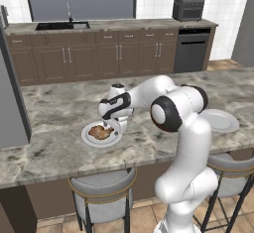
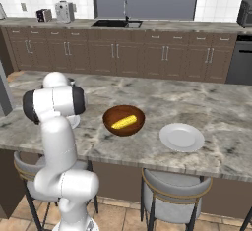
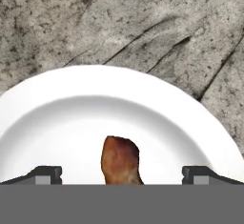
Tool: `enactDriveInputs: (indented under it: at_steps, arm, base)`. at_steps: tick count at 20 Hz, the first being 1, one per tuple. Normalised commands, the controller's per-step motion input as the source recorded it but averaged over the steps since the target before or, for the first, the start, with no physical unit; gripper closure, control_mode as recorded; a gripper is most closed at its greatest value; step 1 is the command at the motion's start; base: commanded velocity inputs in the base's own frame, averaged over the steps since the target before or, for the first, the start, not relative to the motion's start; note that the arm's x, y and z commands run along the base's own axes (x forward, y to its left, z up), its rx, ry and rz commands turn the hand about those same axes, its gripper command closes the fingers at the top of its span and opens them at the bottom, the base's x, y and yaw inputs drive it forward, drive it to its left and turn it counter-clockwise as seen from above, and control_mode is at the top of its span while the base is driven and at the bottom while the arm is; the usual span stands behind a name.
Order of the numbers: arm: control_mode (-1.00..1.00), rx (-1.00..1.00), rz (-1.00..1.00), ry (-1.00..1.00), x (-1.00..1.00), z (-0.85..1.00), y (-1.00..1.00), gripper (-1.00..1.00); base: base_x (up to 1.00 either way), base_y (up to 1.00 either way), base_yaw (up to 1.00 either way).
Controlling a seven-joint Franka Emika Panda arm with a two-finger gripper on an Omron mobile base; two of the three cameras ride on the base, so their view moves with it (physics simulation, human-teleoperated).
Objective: Pick the chicken drumstick and corn from their plates and place them in the bowl. Then put the bowl in the fridge.
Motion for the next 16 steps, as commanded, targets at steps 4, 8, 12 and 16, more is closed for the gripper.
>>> enactDriveInputs:
  at_steps: [4, 8, 12, 16]
  arm:
    - [-1.0, -0.01, 0.0, 0.01, 0.0, -0.2, 0.06, -1.0]
    - [-1.0, -0.02, 0.0, 0.0, 0.01, -0.17, 0.08, -1.0]
    - [-1.0, -0.02, -0.01, 0.0, 0.0, -0.13, 0.06, 1.0]
    - [-1.0, -0.03, -0.01, 0.05, 0.0, -0.1, 0.05, 1.0]
  base:
    - [0.0, 0.0, 0.0]
    - [0.0, 0.0, 0.0]
    - [0.0, 0.0, 0.0]
    - [0.0, 0.0, 0.0]
